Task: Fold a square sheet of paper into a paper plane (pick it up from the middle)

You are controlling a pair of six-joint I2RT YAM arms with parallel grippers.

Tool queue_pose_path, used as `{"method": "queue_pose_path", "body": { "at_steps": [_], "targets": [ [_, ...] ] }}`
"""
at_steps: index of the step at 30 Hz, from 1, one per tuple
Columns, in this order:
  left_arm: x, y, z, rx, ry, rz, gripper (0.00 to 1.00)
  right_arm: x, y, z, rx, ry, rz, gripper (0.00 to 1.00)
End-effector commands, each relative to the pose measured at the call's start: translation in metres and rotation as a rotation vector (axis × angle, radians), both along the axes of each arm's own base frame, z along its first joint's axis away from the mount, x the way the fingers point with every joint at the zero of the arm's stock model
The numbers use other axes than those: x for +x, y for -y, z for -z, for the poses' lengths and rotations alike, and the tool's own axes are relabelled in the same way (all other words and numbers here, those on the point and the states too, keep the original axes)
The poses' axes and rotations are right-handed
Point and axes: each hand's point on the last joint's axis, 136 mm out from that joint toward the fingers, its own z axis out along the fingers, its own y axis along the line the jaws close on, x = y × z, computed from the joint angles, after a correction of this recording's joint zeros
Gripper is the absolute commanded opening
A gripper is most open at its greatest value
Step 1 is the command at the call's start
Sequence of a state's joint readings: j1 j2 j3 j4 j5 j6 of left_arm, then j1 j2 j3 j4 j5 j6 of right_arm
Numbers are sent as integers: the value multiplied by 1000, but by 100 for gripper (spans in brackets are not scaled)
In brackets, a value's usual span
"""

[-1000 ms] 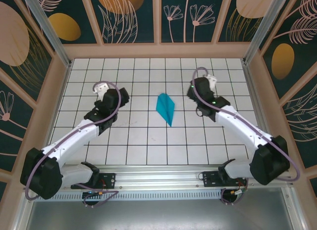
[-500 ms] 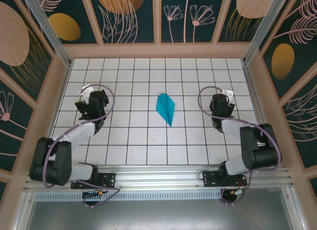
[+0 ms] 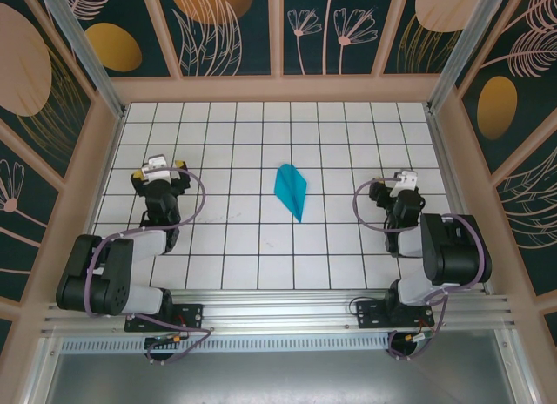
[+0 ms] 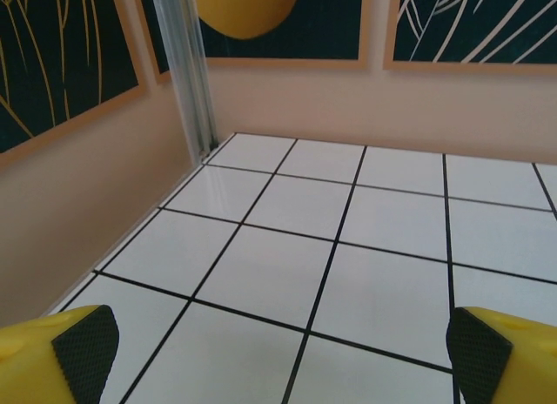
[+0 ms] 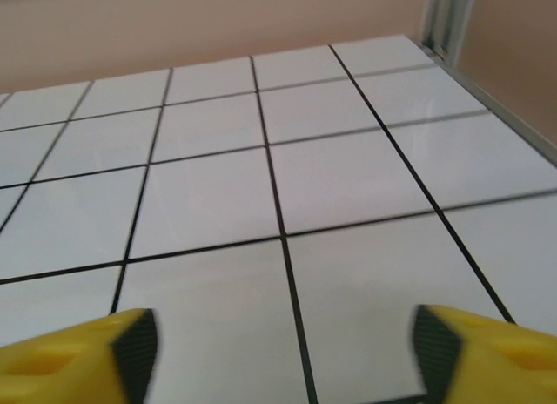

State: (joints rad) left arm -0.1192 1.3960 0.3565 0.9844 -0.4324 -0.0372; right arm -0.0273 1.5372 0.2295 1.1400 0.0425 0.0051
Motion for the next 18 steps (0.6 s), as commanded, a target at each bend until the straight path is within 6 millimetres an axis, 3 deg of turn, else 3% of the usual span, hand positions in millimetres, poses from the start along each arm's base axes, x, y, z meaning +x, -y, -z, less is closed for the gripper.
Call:
{"method": "queue_pose_path", "body": {
  "at_steps": [1, 4, 8, 11, 18],
  "targets": [
    [8, 3, -32, -37, 118, 34, 98, 7, -9, -26, 16, 108, -56, 99],
    [16, 7, -22, -81, 37, 47, 99, 7, -8, -25, 16, 102, -53, 99],
    [3, -6, -18, -86, 22, -25, 98, 7, -9, -25, 15, 104, -56, 99],
    [-4, -4, 4, -64, -14, -10, 98, 7, -8, -25, 16, 104, -55, 99],
    [-5, 5, 16, -45, 48, 93, 98, 7, -8, -26, 16, 106, -56, 99]
  ]
}}
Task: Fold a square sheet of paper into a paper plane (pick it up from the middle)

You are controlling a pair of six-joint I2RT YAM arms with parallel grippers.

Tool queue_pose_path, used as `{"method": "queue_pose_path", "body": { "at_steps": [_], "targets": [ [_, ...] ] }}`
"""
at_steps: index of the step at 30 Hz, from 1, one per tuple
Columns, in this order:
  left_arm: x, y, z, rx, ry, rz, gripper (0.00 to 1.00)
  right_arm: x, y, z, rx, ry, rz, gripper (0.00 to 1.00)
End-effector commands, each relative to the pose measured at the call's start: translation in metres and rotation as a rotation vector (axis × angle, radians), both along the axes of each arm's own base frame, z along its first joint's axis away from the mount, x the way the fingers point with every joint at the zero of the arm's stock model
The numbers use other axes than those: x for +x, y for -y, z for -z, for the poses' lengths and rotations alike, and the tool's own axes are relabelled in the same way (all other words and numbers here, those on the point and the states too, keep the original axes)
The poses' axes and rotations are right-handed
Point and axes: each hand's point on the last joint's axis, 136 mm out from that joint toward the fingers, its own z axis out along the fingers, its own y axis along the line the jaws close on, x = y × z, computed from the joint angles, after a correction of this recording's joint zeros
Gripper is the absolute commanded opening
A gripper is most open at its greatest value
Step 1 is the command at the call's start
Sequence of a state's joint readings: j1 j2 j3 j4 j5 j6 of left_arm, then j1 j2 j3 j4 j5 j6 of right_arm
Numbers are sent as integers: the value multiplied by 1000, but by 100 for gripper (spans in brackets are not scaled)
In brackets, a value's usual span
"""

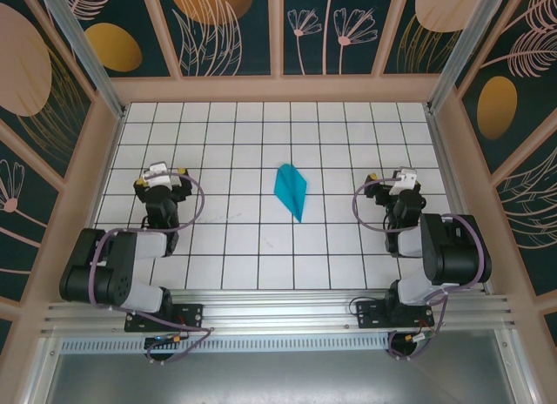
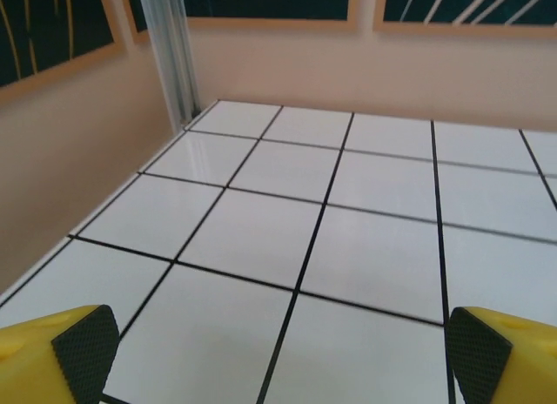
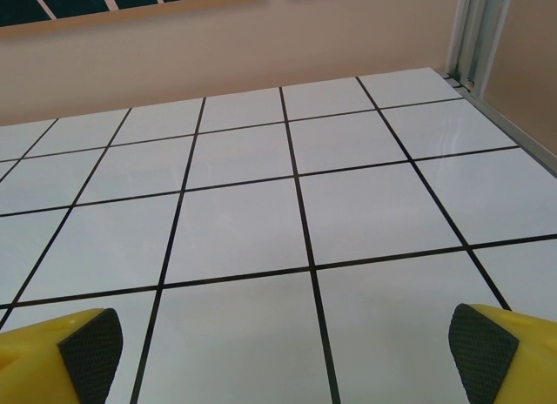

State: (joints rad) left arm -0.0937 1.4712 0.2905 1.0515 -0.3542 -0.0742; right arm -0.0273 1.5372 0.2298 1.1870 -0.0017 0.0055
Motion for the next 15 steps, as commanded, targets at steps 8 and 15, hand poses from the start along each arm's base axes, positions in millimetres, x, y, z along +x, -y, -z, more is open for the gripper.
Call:
{"method": "queue_pose_path", "body": {
  "at_steps": [8, 15],
  "targets": [
    [-8, -12, -16, -46, 148, -2, 99, 4, -1, -14, 8, 55, -12, 99],
    [-9, -13, -17, -46, 153, -6, 99, 4, -1, -13, 9, 55, -14, 99]
  ]
}}
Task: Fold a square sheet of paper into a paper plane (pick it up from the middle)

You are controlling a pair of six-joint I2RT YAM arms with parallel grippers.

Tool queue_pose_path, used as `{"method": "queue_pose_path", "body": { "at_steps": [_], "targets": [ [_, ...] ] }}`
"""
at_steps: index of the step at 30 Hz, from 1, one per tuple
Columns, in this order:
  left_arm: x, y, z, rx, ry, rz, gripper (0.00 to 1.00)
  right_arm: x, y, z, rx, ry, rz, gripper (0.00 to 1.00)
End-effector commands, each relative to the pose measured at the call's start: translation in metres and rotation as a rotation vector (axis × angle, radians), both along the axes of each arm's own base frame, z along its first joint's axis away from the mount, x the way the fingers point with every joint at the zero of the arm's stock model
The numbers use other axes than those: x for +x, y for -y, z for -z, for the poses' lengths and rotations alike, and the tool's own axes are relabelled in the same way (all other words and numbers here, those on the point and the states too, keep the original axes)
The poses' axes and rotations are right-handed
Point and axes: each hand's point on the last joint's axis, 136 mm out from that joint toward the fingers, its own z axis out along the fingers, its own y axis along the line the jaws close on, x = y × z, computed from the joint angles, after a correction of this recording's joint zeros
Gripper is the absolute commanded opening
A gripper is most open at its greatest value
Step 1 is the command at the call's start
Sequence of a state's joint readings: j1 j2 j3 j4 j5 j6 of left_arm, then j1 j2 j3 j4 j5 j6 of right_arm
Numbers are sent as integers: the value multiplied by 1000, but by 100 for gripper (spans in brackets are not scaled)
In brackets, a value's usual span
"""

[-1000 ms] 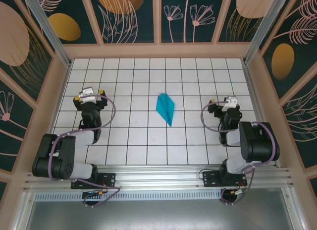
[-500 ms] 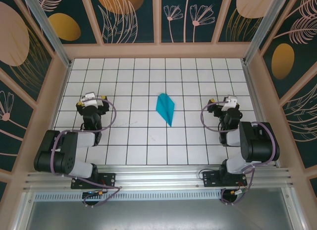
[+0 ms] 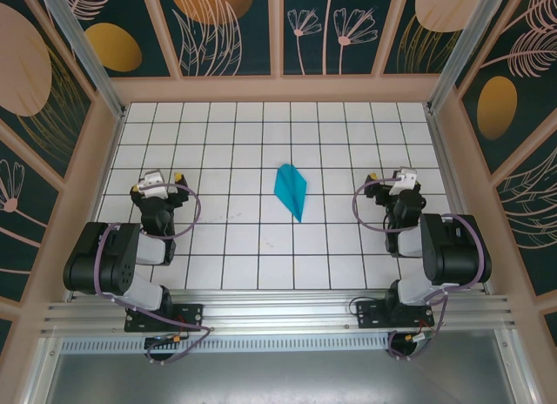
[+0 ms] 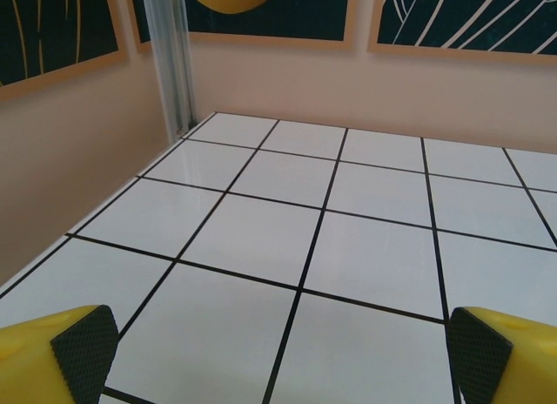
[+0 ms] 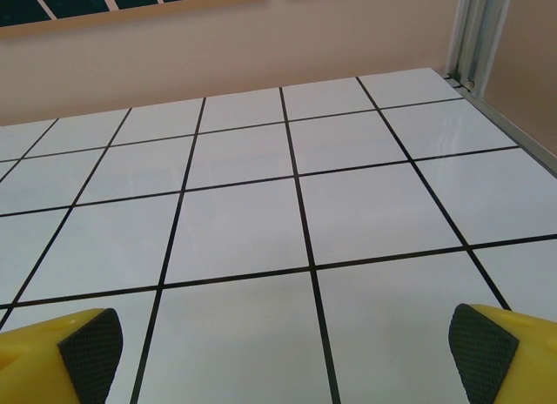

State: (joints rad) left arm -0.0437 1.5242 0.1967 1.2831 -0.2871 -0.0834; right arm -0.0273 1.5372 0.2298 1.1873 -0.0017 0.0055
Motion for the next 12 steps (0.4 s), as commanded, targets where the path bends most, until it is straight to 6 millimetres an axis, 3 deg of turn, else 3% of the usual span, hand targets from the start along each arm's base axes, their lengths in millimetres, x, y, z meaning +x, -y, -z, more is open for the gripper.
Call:
{"method": "queue_pose_path", "body": {
  "at_steps": [1, 12],
  "targets": [
    [4, -4, -17, -20, 69, -19, 99, 4, -1, -13, 9, 54, -13, 99],
    [4, -4, -17, -20, 68, -19, 99, 4, -1, -14, 9, 56, -14, 99]
  ]
}}
